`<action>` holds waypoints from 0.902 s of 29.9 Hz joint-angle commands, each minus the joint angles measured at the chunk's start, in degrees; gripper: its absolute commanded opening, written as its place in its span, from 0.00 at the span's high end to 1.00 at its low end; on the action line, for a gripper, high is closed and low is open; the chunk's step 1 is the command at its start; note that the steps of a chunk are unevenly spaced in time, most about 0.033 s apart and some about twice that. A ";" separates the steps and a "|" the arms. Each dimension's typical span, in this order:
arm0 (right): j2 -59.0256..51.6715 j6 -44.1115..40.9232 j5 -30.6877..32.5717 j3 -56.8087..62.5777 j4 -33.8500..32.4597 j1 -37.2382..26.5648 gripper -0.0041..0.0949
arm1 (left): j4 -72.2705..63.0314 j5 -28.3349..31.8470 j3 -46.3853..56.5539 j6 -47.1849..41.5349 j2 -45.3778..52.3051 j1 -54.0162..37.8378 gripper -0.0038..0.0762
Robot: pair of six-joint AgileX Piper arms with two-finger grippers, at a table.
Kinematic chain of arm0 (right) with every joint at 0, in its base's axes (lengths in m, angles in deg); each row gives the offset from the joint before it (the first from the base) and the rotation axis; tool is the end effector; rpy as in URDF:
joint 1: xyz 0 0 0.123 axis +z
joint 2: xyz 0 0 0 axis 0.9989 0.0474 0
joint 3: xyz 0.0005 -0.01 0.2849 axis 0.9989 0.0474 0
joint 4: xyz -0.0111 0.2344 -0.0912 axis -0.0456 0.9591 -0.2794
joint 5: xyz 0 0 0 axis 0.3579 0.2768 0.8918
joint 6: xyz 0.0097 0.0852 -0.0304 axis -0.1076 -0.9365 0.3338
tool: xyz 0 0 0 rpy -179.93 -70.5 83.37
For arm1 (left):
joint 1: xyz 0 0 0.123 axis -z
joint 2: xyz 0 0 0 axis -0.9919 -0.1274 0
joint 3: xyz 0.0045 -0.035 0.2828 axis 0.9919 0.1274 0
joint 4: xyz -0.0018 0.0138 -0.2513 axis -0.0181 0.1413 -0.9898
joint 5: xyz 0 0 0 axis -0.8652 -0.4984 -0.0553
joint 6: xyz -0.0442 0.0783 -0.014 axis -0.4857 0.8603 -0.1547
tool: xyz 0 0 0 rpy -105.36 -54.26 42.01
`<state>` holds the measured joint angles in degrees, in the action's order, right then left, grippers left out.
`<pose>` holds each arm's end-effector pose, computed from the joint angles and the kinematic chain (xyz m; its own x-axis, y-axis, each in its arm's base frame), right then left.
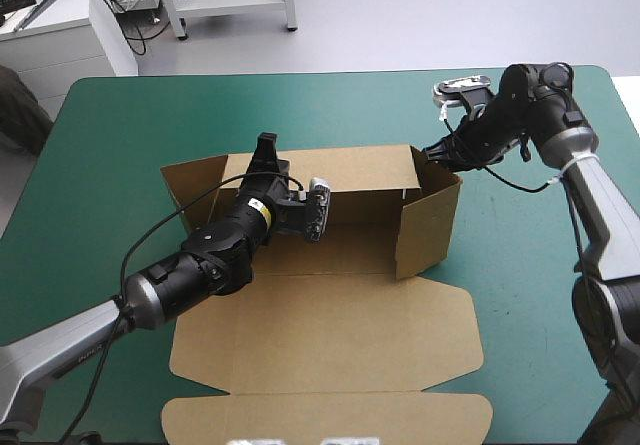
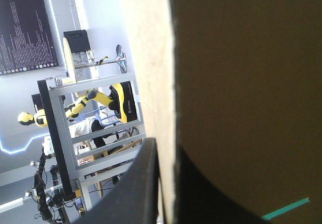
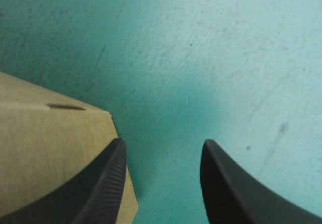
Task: Fold the box
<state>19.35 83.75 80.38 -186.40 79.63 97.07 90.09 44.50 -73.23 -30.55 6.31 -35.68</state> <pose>0.3788 0.0826 0.3423 -0.8618 -0.3023 -0.4073 -0.3752 0.9203 0.1108 0.2470 -0.2051 0.3070 0.2631 0.9634 -0.0509 0.4536 -0.0770 0.8879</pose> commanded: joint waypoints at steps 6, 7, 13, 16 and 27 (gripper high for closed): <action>-9.50 3.24 0.90 9.39 4.16 -0.33 0.54 | -3.10 -0.84 -0.21 -0.42 0.84 0.27 0.96; -10.32 3.94 0.78 10.54 5.04 -0.23 0.55 | -3.10 -0.84 -0.21 -0.42 0.84 0.27 0.96; -14.40 7.11 -0.70 14.62 9.17 -0.23 0.56 | -3.10 -0.57 -0.21 -0.42 0.84 0.27 0.96; -16.31 9.03 -0.96 16.51 10.82 -0.08 0.56 | -3.10 -0.35 -0.21 -0.42 0.84 0.27 0.96; -18.29 11.98 -4.36 19.84 9.31 7.66 0.56 | -3.10 -0.17 -0.21 -0.42 0.84 0.27 0.96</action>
<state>3.53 94.89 77.83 -165.83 88.41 102.73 90.09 44.72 -73.23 -30.55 6.31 -35.68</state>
